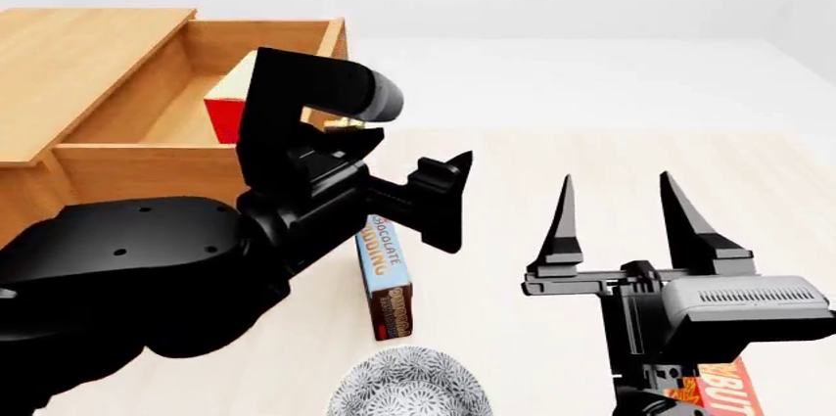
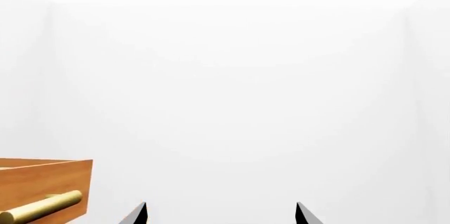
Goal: Put the butter at the front in the top drawer of the cabinet and close it.
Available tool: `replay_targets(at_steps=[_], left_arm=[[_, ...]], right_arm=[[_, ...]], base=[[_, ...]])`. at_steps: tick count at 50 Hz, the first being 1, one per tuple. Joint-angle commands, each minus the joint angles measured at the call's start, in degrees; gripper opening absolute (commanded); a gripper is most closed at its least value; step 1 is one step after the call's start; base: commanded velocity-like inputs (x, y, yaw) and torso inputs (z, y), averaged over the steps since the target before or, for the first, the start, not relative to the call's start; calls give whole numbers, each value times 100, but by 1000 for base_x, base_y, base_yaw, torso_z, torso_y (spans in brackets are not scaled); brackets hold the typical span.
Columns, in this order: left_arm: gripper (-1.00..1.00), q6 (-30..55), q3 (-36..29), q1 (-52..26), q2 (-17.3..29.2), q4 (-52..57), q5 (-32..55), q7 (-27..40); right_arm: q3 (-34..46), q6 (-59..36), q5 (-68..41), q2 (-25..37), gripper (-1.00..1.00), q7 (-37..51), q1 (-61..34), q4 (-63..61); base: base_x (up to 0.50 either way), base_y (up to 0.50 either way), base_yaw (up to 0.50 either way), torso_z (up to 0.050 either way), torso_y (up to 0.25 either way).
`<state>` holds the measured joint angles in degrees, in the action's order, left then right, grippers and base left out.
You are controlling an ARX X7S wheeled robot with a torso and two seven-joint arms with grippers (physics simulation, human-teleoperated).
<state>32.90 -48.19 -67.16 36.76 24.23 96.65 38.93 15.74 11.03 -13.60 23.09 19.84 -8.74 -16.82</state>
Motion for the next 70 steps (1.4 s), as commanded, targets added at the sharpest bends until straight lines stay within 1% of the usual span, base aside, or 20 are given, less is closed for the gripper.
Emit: replay_targets(at_steps=[1,21,42,59,70], left_arm=[[100,-127,-58,259,-30,-15,-179,-33],[100,-314,-146,444,-181,-266,-672,-62],[100,-610,-265,749,-450,-536,-1202,21],[100,-778,-347,879,-591,-547,-1687,389],[100,-828,-400,924,-690,-705,-1871,493]], right_arm=[[1,29,-1,9,100,14,11,19],[-30,98,39,-9,100,90,15,168],[-36,162,23,28,100,101,64,196],[-15,177,6,19,100,112,46,232],[-9,192,-6,22,100,120,48,243]], base=[[0,0,0,0,0],[0,0,0,0,0],[0,0,0,0,0],[0,0,0,0,0],[0,0,0,0,0]])
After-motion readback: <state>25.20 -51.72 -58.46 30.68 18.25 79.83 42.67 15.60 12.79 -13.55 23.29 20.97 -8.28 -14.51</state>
